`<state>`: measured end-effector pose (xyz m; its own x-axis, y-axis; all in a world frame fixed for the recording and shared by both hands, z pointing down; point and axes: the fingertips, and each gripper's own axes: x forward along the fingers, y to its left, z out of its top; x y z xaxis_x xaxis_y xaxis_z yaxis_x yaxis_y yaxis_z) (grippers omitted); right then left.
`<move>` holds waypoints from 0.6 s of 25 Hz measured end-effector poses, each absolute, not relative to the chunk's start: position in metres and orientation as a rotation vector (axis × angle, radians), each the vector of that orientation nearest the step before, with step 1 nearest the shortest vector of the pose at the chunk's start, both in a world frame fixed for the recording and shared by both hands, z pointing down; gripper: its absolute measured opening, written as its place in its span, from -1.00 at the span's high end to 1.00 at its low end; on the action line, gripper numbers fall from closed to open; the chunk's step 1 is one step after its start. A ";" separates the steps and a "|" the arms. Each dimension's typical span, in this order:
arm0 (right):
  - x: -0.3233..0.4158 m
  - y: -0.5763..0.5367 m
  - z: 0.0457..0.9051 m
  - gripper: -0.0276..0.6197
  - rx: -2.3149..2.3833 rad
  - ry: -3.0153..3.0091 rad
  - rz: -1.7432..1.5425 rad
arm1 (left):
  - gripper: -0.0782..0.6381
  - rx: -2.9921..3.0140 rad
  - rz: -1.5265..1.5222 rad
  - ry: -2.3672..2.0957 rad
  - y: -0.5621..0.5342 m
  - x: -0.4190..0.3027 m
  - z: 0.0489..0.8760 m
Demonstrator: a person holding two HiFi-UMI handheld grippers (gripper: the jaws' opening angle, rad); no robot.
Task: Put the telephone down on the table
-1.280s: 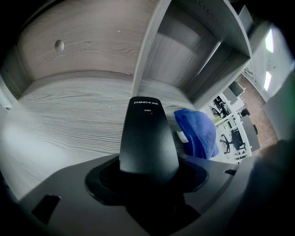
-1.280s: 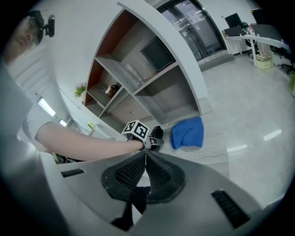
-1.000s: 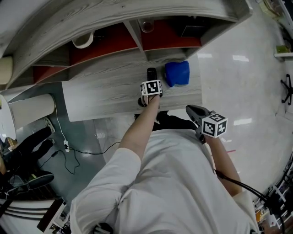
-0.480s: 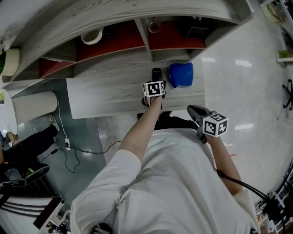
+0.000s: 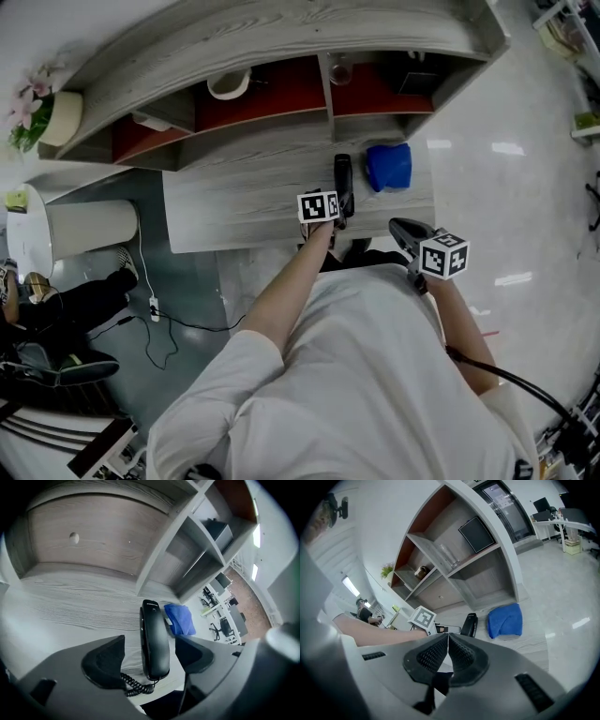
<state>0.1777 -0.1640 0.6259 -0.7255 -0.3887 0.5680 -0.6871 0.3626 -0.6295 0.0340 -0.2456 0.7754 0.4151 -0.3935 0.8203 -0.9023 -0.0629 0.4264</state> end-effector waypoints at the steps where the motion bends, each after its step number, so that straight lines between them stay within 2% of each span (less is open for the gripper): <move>1: 0.173 -0.163 0.625 0.86 0.959 -2.307 1.301 | -0.18 1.671 0.618 -1.144 -0.242 0.028 0.769; 7: 0.146 -0.153 0.616 0.86 1.061 -2.303 1.318 | -0.11 1.720 0.584 -1.114 -0.216 -0.019 0.733; 15: 0.103 -0.136 0.600 0.86 1.196 -2.322 1.318 | 0.29 1.779 0.526 -1.078 -0.177 -0.090 0.696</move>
<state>0.1028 -0.1363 0.6000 -0.6465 -0.5449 0.5339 -0.7378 0.2686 -0.6192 -0.0903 -0.1765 0.6955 0.5179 -0.4371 0.7354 -0.8487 -0.1544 0.5059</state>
